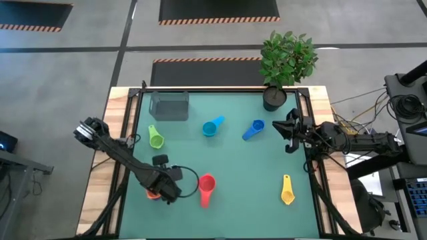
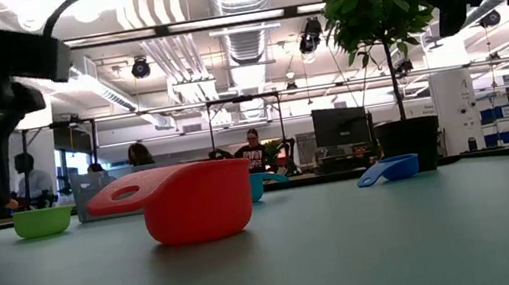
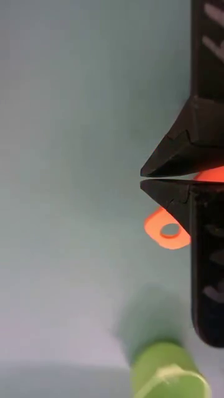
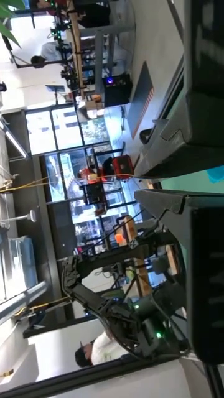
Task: Nest measuring cups in basket
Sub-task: Stack the orange measuring cup on top of the violet measuring cup, then stack the red measuring cup on top of the orange measuring cup
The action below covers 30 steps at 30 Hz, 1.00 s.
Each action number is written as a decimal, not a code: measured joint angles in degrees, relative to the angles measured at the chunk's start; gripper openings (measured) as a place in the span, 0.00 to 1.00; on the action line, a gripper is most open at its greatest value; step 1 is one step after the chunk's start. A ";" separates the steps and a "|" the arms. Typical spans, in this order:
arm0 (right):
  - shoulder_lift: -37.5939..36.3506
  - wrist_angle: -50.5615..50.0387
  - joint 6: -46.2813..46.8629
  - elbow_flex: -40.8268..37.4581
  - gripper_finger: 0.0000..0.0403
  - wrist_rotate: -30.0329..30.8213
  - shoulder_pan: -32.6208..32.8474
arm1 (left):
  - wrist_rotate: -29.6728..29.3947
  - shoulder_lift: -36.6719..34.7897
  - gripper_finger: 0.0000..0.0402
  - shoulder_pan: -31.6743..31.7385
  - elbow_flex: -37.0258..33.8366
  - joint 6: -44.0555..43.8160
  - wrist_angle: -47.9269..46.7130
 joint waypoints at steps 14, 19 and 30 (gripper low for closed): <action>-0.04 -1.15 -0.66 0.00 0.07 0.02 0.02 | 4.96 -0.62 0.00 -0.02 0.39 -5.08 -10.56; -0.04 -1.15 -0.66 0.02 0.07 0.02 0.00 | 4.96 -2.16 0.00 -0.02 0.43 -5.08 -10.53; -0.07 -1.18 -0.59 0.02 0.07 0.04 0.00 | -1.91 -8.59 0.00 0.96 7.40 -0.05 -10.47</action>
